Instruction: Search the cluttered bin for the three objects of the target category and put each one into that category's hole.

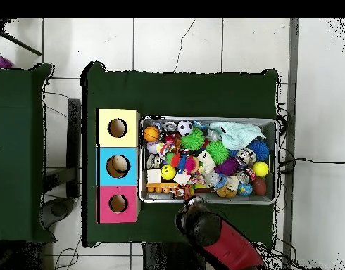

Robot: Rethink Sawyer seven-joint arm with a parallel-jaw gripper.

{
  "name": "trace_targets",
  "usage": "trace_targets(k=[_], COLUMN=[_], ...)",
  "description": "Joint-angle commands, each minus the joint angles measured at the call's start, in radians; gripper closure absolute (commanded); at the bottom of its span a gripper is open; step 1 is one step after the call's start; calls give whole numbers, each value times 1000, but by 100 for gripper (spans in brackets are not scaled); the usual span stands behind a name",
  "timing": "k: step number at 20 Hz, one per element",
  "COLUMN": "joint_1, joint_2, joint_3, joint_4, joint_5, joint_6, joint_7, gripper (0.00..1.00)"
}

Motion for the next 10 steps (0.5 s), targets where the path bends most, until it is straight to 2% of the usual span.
trace_targets(k=[1,3,4,6,10], joint_1=[104,179,191,176,204], joint_2=[-83,-123,-128,-128,-150], joint_3=[22,-37,-44,-16,-9], joint_4=[39,43,38,57,86], joint_5=[60,61,65,76,94], joint_6=[12,69,86,62,51], joint_7=[226,238,240,232,238], gripper=[100,100,100,100,100])
